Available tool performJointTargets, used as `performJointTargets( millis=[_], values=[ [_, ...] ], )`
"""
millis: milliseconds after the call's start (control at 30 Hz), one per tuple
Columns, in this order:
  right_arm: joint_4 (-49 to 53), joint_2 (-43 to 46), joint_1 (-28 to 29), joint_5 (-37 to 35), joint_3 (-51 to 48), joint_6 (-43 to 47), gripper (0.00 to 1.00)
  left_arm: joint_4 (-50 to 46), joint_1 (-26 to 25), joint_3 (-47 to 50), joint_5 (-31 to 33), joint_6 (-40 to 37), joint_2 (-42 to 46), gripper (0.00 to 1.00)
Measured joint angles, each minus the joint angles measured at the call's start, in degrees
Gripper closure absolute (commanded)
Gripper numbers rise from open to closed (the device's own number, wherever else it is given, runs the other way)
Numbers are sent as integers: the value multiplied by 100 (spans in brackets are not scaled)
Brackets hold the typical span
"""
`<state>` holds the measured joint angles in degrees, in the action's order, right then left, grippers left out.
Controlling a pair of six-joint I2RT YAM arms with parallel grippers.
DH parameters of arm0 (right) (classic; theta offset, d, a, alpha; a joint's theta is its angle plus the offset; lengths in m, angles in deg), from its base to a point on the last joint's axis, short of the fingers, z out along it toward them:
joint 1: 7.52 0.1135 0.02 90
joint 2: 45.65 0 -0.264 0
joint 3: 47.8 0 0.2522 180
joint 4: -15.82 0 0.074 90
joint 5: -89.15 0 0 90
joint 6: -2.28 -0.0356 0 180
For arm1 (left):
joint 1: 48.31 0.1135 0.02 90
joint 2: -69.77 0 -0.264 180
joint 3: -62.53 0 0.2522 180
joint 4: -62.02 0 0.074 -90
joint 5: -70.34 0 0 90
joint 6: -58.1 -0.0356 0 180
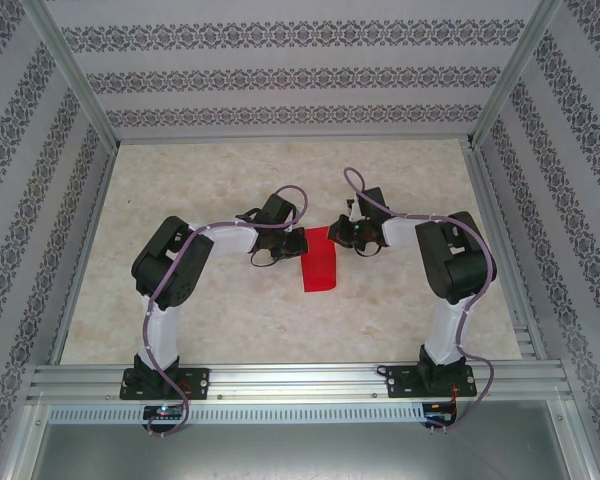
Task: Fold a paper plane with a square sheet of paper (pick it up from the middle)
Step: Fold the square sheet of paper in half at the center of the table.
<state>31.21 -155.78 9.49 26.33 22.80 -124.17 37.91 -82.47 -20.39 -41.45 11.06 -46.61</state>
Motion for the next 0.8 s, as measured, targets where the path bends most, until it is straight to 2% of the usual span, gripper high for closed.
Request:
performJointTargets(
  millis=[200, 367, 533, 800],
  values=[
    [-90, 234, -125, -315, -15, -11, 91, 2, 0, 0, 0, 0, 0, 100],
    [-299, 437, 214, -221, 50, -13, 91, 0, 0, 0, 0, 0, 0, 100],
    [-289, 107, 415, -94, 319, -17, 92, 0, 0, 0, 0, 0, -4, 100],
    [-122, -407, 238, -151, 525, -103, 92, 0, 0, 2, 0, 0, -4, 100]
  ],
)
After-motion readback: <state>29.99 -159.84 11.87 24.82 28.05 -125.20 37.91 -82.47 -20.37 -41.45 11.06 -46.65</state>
